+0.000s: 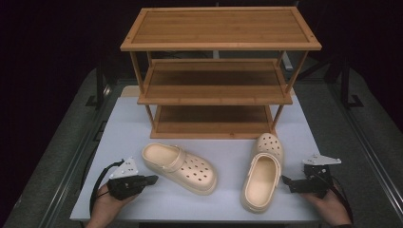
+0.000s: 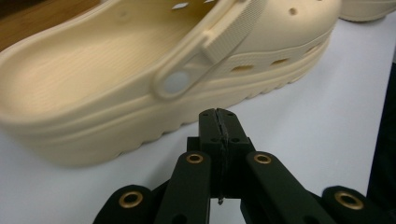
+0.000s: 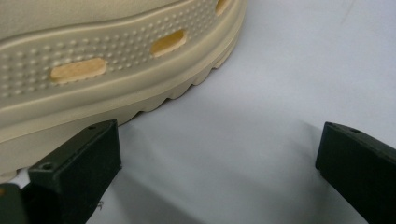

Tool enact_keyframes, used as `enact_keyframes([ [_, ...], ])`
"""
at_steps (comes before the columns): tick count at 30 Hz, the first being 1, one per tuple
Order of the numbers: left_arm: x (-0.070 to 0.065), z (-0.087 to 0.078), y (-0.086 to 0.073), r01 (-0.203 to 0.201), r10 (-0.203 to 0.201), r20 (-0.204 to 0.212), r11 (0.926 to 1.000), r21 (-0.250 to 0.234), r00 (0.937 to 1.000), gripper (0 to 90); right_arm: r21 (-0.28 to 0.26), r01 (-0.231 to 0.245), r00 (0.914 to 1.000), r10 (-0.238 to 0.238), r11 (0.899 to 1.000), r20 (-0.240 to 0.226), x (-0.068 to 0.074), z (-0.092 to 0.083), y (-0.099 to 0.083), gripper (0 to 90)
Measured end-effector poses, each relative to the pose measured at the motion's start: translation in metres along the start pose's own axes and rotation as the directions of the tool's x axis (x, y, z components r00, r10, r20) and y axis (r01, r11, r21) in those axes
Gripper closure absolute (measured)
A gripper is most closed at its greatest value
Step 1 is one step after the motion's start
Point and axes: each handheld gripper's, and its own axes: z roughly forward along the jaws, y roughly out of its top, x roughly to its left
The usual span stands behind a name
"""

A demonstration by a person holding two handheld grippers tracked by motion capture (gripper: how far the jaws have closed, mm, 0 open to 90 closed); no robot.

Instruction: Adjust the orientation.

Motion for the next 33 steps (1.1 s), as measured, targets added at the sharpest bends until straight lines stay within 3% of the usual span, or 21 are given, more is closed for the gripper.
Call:
enact_keyframes([
  [7,-0.013,0.021,0.017,-0.033,0.033,0.071,0.9994,-0.010,0.9969,90.0,0.000,0.000,1.0000,0.000,1.000,0.000,0.000,0.000,0.000,0.0],
  [17,-0.024,0.041,0.032,-0.069,0.072,0.109,0.9972,-0.026,0.9914,90.0,0.000,0.000,1.0000,0.000,1.000,0.000,0.000,0.000,0.000,0.0],
  [26,-0.026,0.053,0.041,-0.084,0.086,0.103,0.9962,-0.023,0.9910,90.0,0.000,0.000,1.0000,0.000,1.000,0.000,0.000,0.000,0.000,0.0],
  [33,-0.025,0.072,0.055,-0.089,0.091,0.087,0.9956,-0.029,0.9920,90.0,0.001,0.000,1.0000,0.000,1.000,0.000,0.000,0.000,0.000,0.0],
])
